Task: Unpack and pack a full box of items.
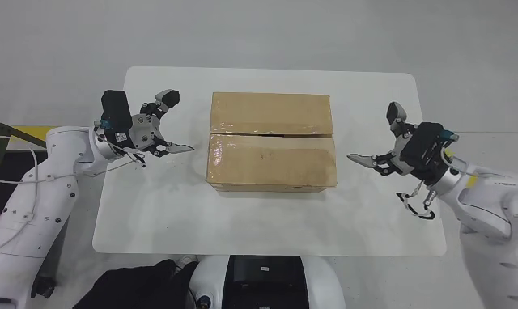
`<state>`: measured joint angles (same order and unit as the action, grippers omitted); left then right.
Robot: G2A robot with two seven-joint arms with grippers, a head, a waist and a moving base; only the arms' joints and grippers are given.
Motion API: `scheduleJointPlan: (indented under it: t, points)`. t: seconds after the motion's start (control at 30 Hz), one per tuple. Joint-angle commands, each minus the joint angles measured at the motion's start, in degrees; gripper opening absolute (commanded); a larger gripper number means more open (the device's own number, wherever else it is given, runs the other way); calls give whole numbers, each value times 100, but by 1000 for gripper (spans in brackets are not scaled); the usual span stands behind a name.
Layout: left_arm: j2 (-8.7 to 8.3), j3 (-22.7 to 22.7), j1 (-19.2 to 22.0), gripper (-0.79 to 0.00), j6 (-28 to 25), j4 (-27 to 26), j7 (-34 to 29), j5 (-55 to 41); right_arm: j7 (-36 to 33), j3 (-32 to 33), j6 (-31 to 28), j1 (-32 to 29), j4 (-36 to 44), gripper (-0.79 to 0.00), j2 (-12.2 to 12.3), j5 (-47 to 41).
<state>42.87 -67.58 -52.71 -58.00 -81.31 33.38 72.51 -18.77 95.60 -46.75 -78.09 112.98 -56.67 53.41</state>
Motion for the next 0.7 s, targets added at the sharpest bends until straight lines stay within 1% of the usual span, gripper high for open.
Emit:
scheduleJointPlan:
  t: [0.0,0.13,0.27,0.4,0.57,0.67]
  points:
    - [0,0,0,0,0,0,0,0,-265,-122,-195,68,-122,0,21,-531]
    - [0,0,0,0,0,0,0,0,-870,-222,-107,224,-139,0,69,-1286]
    - [0,0,0,0,0,0,0,0,-1726,-367,133,263,-130,0,135,-2377]
    - [0,0,0,0,0,0,0,0,-2958,-563,726,456,-202,0,220,-3676]
    - [0,0,0,0,0,0,0,0,-3937,-659,1582,775,-623,0,288,-5383]
    - [0,0,0,0,0,0,0,0,-4440,-683,1946,936,-856,0,323,-6055]
